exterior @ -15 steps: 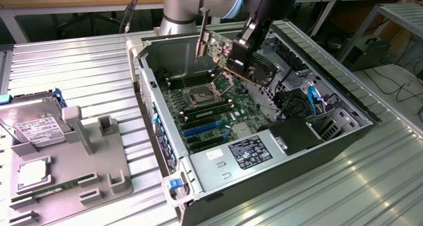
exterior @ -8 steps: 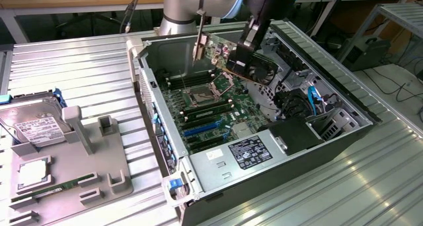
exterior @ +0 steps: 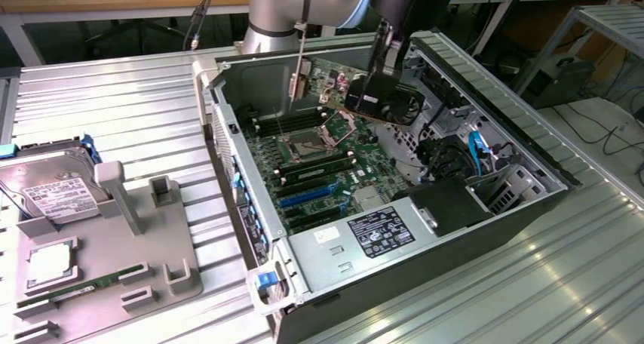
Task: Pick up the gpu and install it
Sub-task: 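Insert the gpu into the slot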
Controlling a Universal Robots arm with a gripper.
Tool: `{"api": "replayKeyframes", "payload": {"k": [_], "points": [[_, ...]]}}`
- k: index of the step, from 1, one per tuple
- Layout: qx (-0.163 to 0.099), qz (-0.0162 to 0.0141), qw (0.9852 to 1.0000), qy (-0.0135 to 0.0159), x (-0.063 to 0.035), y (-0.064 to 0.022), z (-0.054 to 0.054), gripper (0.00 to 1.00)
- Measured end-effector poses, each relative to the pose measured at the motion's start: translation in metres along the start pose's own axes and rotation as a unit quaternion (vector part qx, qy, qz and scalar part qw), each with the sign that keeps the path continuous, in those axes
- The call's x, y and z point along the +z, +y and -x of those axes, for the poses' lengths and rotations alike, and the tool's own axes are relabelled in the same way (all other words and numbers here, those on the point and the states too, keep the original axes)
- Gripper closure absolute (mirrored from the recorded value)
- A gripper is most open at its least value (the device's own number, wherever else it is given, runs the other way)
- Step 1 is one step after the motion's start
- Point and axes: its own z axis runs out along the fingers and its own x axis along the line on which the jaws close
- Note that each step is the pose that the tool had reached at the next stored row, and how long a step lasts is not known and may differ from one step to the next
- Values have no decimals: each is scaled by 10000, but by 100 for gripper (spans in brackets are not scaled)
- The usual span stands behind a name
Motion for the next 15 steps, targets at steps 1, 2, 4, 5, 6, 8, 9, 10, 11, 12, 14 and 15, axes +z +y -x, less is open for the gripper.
{"api": "replayKeyframes", "payload": {"k": [1, 2, 4, 5, 6, 8, 9, 10, 11, 12, 14, 15], "points": [[-92, -1, 10000, 5, 0, 0, 0, 71], [-198, -2, 9998, 10, 0, 0, 0, 71], [-394, -3, 9992, 20, 1, 0, 0, 71], [-495, -4, 9988, 26, 1, 0, 0, 71], [-615, -5, 9981, 32, 1, 0, 0, 71], [-815, -6, 9967, 42, 2, 0, 0, 71], [-940, -6, 9956, 49, 2, 0, 0, 71], [-1021, -7, 9948, 53, 2, 0, 0, 71], [-1170, -8, 9931, 60, 3, 0, 0, 71], [-1307, -9, 9914, 68, 3, -1, 0, 71], [-1564, -11, 9877, 81, 4, -1, 0, 71], [-1653, -12, 9862, 86, 4, -1, 0, 71]]}}
